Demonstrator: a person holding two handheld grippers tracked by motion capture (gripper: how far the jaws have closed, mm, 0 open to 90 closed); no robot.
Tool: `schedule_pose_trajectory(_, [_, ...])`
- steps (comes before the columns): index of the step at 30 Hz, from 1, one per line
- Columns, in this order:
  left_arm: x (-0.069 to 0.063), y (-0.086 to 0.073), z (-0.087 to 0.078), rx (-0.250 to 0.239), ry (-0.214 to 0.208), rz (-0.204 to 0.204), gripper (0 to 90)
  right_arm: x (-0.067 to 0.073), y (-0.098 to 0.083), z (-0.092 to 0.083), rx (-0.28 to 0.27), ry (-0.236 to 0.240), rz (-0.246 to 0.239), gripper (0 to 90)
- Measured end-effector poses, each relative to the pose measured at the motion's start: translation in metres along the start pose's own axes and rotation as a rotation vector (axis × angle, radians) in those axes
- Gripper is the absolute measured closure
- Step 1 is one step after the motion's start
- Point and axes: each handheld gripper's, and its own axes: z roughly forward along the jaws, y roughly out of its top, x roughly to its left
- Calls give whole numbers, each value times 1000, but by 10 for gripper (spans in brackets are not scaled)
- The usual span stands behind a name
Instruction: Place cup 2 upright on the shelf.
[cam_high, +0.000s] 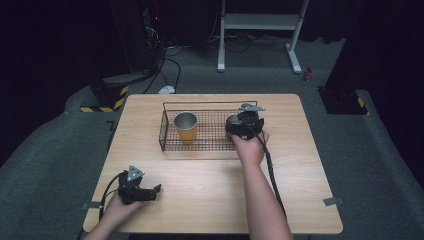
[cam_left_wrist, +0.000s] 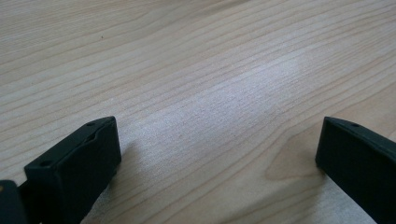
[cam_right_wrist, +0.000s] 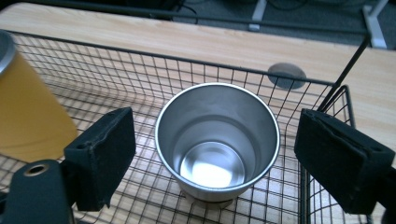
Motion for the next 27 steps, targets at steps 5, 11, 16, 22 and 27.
schedule_pose_trajectory(5, [0,0,0,0,-2,-1,3,2,-3,-16,-31,20,-19,139])
schedule_pose_trajectory(11, [0,0,0,0,-1,0,3,-1,-16,-34,-68,40,-29,152])
schedule_pose_trajectory(16, [0,0,0,0,0,-1,3,-4,-34,-49,-89,52,-35,152])
schedule_pose_trajectory(22, [0,0,0,0,1,-1,3,-5,-62,-64,-109,48,-54,147])
schedule_pose_trajectory(27, [0,0,0,0,1,-1,3,-4,-85,-73,-106,34,-88,144])
